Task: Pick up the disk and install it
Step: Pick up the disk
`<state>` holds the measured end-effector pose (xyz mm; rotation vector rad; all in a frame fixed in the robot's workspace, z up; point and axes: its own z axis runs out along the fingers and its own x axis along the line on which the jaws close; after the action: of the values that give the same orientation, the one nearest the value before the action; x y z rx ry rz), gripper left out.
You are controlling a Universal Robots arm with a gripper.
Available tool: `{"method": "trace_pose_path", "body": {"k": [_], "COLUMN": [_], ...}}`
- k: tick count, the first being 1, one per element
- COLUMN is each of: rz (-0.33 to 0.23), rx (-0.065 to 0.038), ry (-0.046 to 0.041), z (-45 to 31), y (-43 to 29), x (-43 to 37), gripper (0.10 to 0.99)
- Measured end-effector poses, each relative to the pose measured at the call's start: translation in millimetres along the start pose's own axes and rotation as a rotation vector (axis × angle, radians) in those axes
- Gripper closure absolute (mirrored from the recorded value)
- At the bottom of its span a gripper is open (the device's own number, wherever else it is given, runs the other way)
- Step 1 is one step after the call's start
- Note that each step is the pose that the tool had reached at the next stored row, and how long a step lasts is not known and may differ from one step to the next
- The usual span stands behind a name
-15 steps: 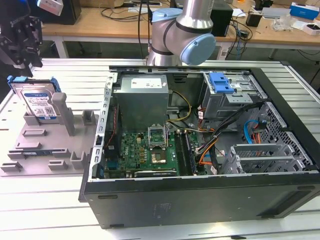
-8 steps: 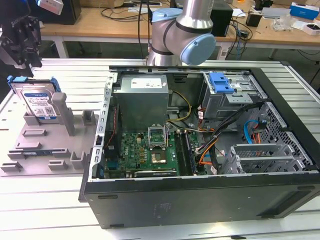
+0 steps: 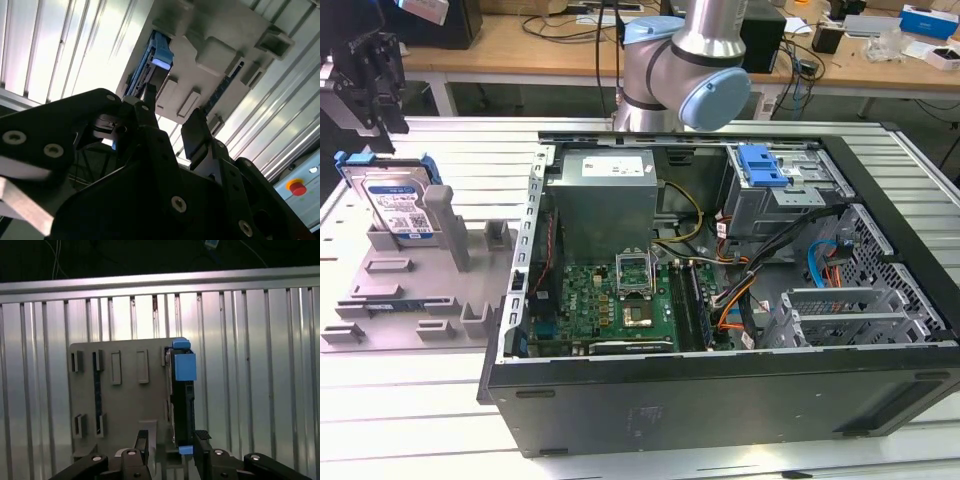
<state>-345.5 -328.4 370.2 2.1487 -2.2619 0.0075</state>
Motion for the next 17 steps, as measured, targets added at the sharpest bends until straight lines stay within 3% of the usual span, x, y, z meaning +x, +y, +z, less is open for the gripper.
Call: {"method": "trace_pose_path", "body": {"k": [5,6,7,9,17], "rz": [0.0,0.0,-0.001,-0.006,-0.03], "rx": [0.0,0.0,0.0,0.0,0.001], "ry": [0.0003,0.0008,0.0009,0.001,0.0013], "z": [0.1,0.2,0.8,2.0,9.5], "y": [0.0,0.2,1.3,8.7,36.0], "x": [-0.7,-3.4,-12.2,-18.2,-19.6], "gripper": [0.604,0.604,0.604,0.604,0.604]}}
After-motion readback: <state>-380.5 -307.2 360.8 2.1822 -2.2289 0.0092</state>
